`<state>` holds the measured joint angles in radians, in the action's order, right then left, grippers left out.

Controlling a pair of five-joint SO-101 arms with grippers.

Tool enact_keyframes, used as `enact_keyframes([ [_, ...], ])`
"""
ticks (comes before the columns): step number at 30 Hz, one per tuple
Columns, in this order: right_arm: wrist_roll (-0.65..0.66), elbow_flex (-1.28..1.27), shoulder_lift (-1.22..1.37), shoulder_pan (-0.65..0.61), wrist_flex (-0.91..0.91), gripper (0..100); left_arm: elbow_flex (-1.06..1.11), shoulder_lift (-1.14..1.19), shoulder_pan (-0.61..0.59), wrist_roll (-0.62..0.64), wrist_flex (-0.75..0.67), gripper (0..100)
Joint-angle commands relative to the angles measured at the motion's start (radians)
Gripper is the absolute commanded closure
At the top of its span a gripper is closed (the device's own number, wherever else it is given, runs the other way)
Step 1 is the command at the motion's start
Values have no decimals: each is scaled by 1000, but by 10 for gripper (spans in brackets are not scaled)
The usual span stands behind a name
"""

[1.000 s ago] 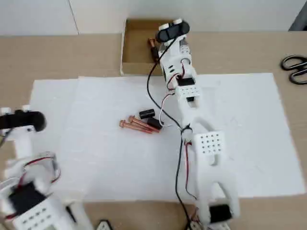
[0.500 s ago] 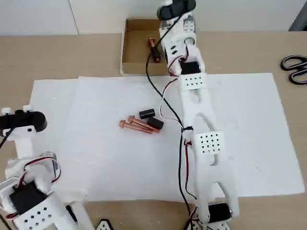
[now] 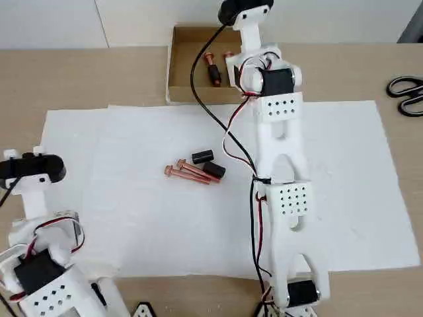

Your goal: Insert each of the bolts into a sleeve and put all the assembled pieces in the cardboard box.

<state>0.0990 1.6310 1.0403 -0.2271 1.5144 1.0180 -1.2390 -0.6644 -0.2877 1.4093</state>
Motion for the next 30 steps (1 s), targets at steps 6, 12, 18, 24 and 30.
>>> enact_keyframes([
  [6, 11, 44, -243, 41, 176, 760, -1, -12, -5, -5, -18, 863],
  [12, 11, 44, -369, 44, 182, 760, -5, -12, -3, -5, -18, 863],
  [18, 15, 44, -493, 45, 185, 761, -5, -12, -3, -5, -18, 863],
  [24, 17, 43, -616, 45, 189, 761, -5, -12, -3, -5, -18, 863],
  [30, 17, -244, -816, 47, 189, 761, -4, -12, -3, -5, -18, 863],
])
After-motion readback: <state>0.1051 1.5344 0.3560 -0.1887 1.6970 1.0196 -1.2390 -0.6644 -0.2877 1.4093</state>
